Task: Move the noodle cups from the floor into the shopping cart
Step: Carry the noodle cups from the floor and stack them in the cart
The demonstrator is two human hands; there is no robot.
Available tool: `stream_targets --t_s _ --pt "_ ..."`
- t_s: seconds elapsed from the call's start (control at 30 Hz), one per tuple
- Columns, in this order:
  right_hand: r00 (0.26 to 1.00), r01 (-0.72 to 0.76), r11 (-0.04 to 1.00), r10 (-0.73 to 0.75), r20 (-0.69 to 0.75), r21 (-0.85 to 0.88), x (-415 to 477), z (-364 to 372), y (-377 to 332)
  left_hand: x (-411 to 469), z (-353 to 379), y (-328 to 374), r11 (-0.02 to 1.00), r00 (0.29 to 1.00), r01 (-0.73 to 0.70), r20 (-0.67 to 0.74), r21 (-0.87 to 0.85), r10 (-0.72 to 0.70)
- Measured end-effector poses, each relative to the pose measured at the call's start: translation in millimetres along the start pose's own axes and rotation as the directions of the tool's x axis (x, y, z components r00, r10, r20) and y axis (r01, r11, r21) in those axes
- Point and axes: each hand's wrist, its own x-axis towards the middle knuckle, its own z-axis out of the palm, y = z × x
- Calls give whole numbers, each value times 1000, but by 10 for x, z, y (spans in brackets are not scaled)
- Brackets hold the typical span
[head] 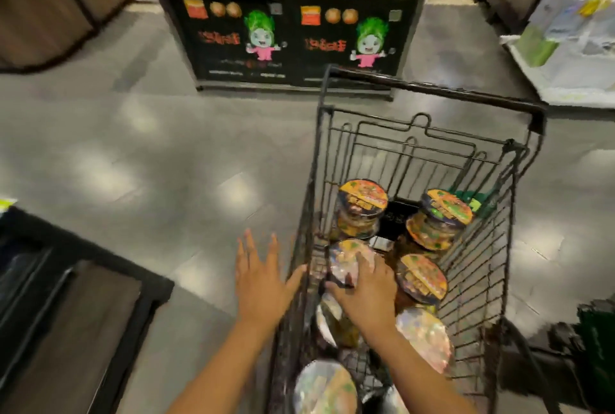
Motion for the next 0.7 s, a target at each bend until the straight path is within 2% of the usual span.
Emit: stream_targets --t_s 0.13,0.2,0.27,0.4,0.53,0.63,0.7 --pt "977 200 977 -193 90 -75 -560 217 -547 -734 -83 -803 985 984 175 19 0 -175" --pt "963 267 961 -262 66 -67 -876 331 -812 -1155 -93 -1209 972 972 231 28 33 -232" --pt "944 319 946 -312 111 -58 -1210 482 -1057 -1594 -128 -1578 957 958 284 26 50 -286" --pt "869 479 875 -460 184 -76 -1936 870 -1502 -2488 -216 -2221 900 900 434 16 46 -435" --pt "762 609 786 -543 353 -106 -2625 1242 -1817 -3393 -265 -2675 760 760 650 24 -20 -649" --pt "648 704 700 -560 516 -124 -2992 1498 -1975 -4007 -215 -2900 624 623 776 -41 -94 -781" --pt "537 814 567 -654 532 -126 -3177 1660 -2044 -4362 -157 -2943 517 517 844 -38 -141 -855"
